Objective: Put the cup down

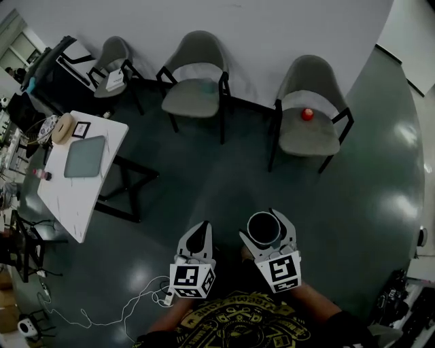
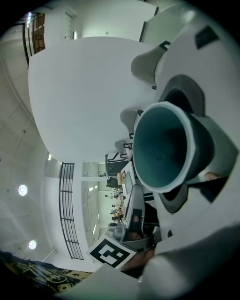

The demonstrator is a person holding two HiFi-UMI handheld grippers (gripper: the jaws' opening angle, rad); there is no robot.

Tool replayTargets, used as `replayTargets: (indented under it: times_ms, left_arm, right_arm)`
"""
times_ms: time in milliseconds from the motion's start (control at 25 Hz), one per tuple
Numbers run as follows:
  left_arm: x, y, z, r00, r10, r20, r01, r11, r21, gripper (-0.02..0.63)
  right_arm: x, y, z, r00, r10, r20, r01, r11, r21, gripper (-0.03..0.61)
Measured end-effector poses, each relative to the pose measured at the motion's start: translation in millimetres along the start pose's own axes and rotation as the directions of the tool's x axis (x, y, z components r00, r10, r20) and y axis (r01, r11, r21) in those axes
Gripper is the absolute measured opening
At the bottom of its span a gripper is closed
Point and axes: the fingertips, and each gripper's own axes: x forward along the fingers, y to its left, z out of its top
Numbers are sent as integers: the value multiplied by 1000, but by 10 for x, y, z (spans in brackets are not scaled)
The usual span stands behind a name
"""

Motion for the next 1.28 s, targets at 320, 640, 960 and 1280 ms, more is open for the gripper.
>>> replayTargets:
  times_ms: [320, 640, 960, 1280]
  left_arm:
    - [-78, 280, 62, 999, 39, 13, -39, 999, -24, 11]
    - [-7, 631, 245, 998, 48, 31, -47, 998, -33, 11]
    - [51, 1081, 380, 997, 65, 38, -63, 996, -57, 11]
    - [86, 1620, 524, 995, 85, 56, -79, 993, -89, 11]
  right_arm:
    - [240, 168, 140, 999, 44, 0, -44, 999, -21, 380]
    - [568, 281, 370, 998, 57, 2, -57, 998, -41, 380]
    - [977, 475, 616, 997, 80, 1, -80, 996, -48, 380]
    - [1460, 720, 844, 995, 96, -13, -97, 993, -73, 380]
